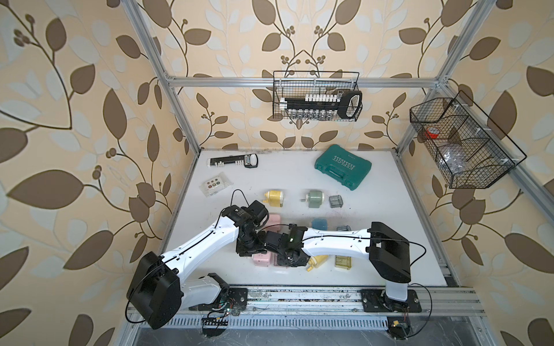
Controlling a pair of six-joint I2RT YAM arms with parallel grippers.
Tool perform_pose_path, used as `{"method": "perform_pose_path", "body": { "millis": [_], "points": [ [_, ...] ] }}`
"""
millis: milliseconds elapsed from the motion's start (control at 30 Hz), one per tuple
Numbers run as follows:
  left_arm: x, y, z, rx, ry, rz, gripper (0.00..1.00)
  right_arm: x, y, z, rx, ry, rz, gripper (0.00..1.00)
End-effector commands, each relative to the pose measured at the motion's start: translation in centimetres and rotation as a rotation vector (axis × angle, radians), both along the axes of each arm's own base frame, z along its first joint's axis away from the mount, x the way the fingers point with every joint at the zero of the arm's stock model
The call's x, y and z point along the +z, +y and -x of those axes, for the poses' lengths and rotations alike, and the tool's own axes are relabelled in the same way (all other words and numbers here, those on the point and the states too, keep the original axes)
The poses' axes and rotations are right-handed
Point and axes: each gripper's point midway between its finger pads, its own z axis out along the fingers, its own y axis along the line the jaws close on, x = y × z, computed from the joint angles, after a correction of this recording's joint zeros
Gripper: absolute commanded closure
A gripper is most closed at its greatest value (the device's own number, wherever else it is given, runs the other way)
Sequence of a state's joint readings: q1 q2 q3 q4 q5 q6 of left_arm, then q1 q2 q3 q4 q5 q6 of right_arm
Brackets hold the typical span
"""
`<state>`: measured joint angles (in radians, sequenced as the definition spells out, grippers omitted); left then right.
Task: Put the tray back into the pencil sharpener
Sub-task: Close the container of the pencil sharpener.
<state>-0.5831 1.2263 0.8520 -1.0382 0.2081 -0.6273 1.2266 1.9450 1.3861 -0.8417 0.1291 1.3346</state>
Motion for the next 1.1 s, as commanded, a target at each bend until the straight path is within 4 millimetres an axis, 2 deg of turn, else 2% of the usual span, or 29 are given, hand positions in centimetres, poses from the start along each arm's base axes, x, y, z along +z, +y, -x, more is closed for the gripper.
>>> {"method": "perform_pose_path", "body": {
  "millis": [0,200,500,767,1067],
  "points": [
    [-0.9,0.2,0.8,-0.020,0.041,-0.020,0.44,-1.3,-0.1,0.4,0.007,0.024,0.038,1.00],
    [-0.9,0.2,0.9,-0.021,0.043,-0.021,0.44,-2.0,-0.1,0.4,0.003,0.042,0.041,0.99],
    [-0.9,0.2,0.9,-0.023,0.043,-0.021,0.44,-1.9,-0.6,0.4,0.000,0.040,0.047,0.88],
    [-1.0,0.2,0.9,-0.022,0.044,-0.022,0.44,-2.2,-0.6,0.5,-0.002,0.050,0.040,0.89],
    [-1.0,0.2,0.9,-0.023,0.044,-0.021,0.44,-2.6,0.1,0.3,-0.004,0.063,0.006,0.97]
  ]
}}
